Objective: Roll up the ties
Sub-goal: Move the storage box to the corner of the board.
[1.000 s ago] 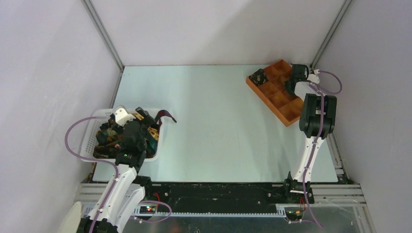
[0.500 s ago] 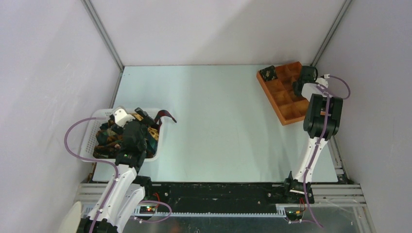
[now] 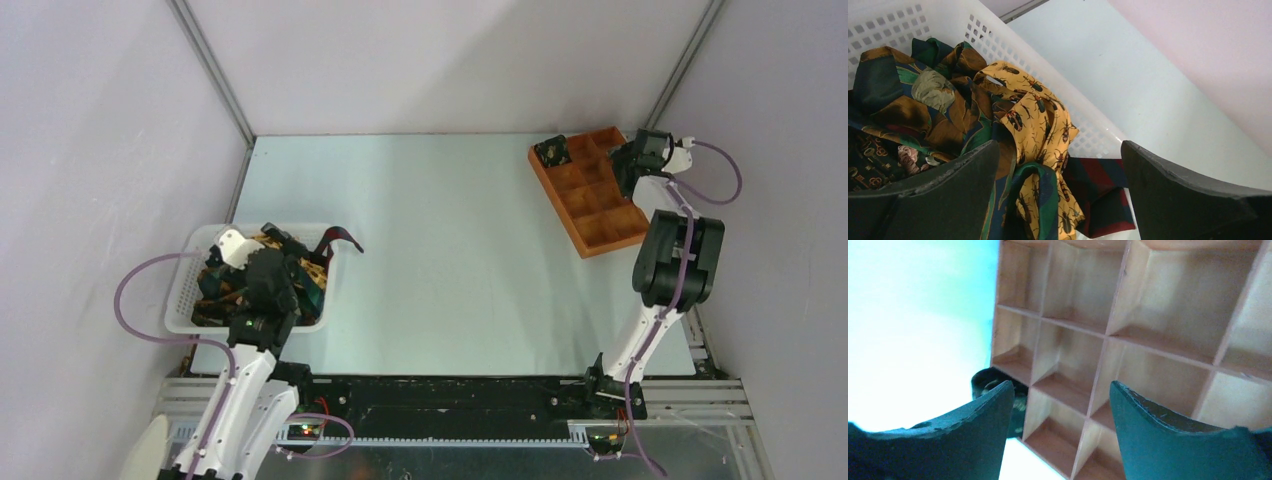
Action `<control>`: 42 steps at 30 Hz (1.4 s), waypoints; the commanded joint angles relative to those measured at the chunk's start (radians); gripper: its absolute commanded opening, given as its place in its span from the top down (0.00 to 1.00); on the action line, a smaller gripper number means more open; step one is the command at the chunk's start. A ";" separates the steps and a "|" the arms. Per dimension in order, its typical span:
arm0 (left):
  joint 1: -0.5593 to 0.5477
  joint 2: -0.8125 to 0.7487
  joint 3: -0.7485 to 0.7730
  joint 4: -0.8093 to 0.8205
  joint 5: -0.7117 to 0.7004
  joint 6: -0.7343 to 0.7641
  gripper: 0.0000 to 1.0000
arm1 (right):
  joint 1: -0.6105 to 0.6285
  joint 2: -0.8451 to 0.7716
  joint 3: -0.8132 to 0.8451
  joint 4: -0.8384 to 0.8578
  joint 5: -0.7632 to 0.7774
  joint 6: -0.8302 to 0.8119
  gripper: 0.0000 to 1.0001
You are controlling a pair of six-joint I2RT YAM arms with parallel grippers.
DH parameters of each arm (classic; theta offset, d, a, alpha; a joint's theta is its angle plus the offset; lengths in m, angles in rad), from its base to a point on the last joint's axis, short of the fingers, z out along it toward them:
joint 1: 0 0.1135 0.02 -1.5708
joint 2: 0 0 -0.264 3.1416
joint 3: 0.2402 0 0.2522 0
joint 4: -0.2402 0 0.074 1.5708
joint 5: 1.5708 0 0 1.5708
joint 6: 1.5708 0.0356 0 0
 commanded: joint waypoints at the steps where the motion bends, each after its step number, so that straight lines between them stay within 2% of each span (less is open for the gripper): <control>1: 0.000 -0.040 0.072 -0.078 -0.022 -0.081 0.02 | 0.000 -0.186 -0.067 0.045 0.014 -0.068 0.27; 8: 0.002 -0.128 0.139 -0.202 0.024 -0.120 0.02 | 0.095 -0.347 -0.110 -0.033 -0.038 -0.180 0.23; 13: 0.002 -0.045 0.286 -0.351 0.071 -0.111 0.02 | 0.217 -0.376 -0.125 -0.078 -0.135 -0.213 0.12; 15: 0.002 -0.017 0.340 -0.407 0.103 -0.122 0.02 | 0.313 -0.375 -0.127 -0.082 -0.149 -0.233 0.11; 18: 0.003 -0.014 0.384 -0.453 0.153 -0.087 0.02 | 0.475 -0.353 -0.128 -0.075 -0.210 -0.254 0.13; 21: 0.003 -0.062 0.394 -0.497 0.132 -0.052 0.02 | 0.635 -0.322 -0.128 -0.049 -0.246 -0.266 0.15; 25: 0.003 -0.092 0.433 -0.562 0.145 0.031 0.02 | 0.783 -0.242 -0.128 0.027 -0.342 -0.252 0.17; 29: 0.003 -0.067 0.472 -0.633 0.127 0.098 0.02 | 0.902 -0.165 -0.125 0.122 -0.450 -0.221 0.18; 35: 0.001 -0.111 0.397 -0.621 0.091 0.136 0.02 | 1.065 -0.069 -0.054 0.162 -0.523 -0.228 0.20; 42: 0.002 -0.146 0.380 -0.602 0.101 0.132 0.02 | 1.170 0.002 -0.010 0.240 -0.572 -0.165 0.21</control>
